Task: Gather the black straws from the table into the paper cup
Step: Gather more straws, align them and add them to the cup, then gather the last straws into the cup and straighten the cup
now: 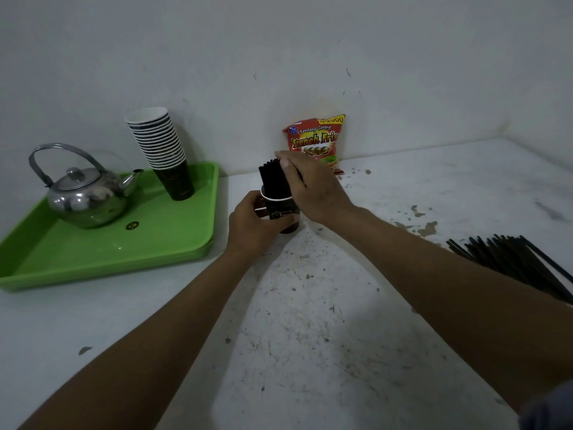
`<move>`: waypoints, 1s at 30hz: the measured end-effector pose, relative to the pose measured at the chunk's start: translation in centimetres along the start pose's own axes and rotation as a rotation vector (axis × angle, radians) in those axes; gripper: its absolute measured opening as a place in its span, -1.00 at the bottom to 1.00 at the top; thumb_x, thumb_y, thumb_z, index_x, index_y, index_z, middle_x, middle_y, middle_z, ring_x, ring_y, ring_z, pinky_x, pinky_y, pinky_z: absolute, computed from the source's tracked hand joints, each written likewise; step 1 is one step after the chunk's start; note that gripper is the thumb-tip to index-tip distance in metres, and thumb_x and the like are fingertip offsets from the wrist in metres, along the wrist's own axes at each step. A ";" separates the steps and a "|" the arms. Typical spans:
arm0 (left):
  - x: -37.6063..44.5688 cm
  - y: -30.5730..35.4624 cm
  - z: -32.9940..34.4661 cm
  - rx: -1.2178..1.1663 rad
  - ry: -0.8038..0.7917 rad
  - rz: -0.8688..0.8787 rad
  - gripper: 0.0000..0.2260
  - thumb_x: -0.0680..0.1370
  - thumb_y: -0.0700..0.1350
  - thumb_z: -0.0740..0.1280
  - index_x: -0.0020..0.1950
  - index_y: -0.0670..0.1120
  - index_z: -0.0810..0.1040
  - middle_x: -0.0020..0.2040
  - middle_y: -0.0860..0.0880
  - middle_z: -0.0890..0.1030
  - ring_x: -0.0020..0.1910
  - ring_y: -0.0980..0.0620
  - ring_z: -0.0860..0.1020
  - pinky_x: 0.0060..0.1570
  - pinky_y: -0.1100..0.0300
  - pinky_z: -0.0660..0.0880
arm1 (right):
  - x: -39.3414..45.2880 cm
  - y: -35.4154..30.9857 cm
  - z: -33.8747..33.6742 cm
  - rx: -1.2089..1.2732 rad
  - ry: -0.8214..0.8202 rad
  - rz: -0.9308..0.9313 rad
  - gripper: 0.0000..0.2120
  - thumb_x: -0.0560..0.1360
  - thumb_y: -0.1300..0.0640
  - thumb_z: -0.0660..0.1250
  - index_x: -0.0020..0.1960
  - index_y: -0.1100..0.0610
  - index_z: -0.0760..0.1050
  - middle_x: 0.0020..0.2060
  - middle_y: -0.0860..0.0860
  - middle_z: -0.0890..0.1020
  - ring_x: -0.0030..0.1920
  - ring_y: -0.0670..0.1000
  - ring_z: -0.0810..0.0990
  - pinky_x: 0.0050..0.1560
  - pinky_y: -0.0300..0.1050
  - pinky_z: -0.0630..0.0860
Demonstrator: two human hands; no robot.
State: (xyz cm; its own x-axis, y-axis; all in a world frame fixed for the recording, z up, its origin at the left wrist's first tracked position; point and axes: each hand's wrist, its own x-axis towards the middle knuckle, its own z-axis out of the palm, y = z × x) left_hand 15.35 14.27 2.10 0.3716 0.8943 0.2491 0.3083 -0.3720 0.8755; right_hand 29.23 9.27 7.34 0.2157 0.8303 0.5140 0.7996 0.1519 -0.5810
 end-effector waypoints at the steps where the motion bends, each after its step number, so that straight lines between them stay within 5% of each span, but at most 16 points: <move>1: -0.1 0.1 0.0 0.005 0.000 -0.002 -0.45 0.34 -0.01 0.65 0.25 -0.07 0.56 0.10 0.08 0.67 0.07 0.12 0.64 0.09 0.13 0.61 | -0.1 0.0 -0.2 -0.017 -0.026 -0.002 -0.56 0.70 0.02 0.06 0.43 0.22 0.48 0.32 0.12 0.59 0.31 0.07 0.54 0.30 -0.04 0.50; 5: -0.3 0.5 0.0 0.030 -0.003 -0.032 -0.43 0.35 0.03 0.64 0.27 -0.08 0.54 0.11 0.07 0.67 0.07 0.11 0.64 0.04 0.21 0.59 | -0.4 -0.4 -1.0 -0.052 -0.135 0.000 -0.54 0.73 0.00 0.05 0.53 0.20 0.35 0.49 0.10 0.43 0.51 0.05 0.34 0.52 0.00 0.25; 8: -1.1 0.8 -0.2 0.073 0.005 -0.036 -0.24 0.33 0.09 0.64 0.45 -0.08 0.44 0.32 -0.01 0.60 0.25 0.03 0.58 0.15 0.17 0.54 | -0.8 -0.7 -1.9 -0.077 -0.163 -0.040 -0.48 0.72 -0.05 0.03 0.62 0.13 0.17 0.60 0.07 0.22 0.60 0.05 0.15 0.57 0.10 0.12; 11: -2.7 1.7 -0.2 0.244 0.124 0.064 -0.09 0.39 0.16 0.57 0.60 -0.14 0.25 0.55 -0.12 0.36 0.51 -0.08 0.33 0.46 -0.02 0.34 | -1.9 -0.6 -3.3 -0.055 -0.084 -0.021 -0.46 0.70 -0.08 0.04 0.64 0.05 0.11 0.62 0.01 0.15 0.62 0.02 0.08 0.57 0.14 0.13; 15: -4.9 4.0 0.4 0.393 0.233 0.299 -0.21 0.52 0.14 0.45 0.61 -0.18 0.22 0.61 -0.16 0.24 0.60 -0.10 0.17 0.53 0.12 0.11 | -5.0 0.4 -5.9 -0.093 -0.042 0.063 -0.46 0.68 -0.13 0.08 0.62 -0.03 0.15 0.62 -0.02 0.18 0.60 0.02 0.14 0.52 0.19 0.23; 24: -9.7 8.9 6.4 0.496 -0.006 0.475 -0.31 0.58 0.22 0.33 0.60 -0.10 0.27 0.61 -0.10 0.27 0.61 -0.09 0.17 0.51 -0.17 0.27 | -14.6 3.6 -14.2 -0.273 0.042 0.250 -0.46 0.68 -0.12 0.13 0.61 0.00 0.20 0.60 0.00 0.24 0.58 0.01 0.18 0.54 0.05 0.16; 30: -12.8 9.9 12.2 0.530 -0.168 0.483 -0.33 0.59 0.23 0.28 0.60 -0.08 0.27 0.62 -0.09 0.24 0.62 -0.09 0.14 0.53 -0.17 0.20 | -20.4 6.1 -18.2 -0.420 0.022 0.388 -0.38 0.65 -0.18 0.18 0.63 0.02 0.16 0.61 0.04 0.19 0.59 0.06 0.15 0.55 0.09 0.15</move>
State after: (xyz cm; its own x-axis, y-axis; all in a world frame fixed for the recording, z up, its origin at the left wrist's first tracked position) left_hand 24.35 -3.87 2.53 0.6888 0.5664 0.4525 0.4425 -0.8229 0.3564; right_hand 39.90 -16.51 4.80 0.5460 0.7707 0.3286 0.8126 -0.3916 -0.4317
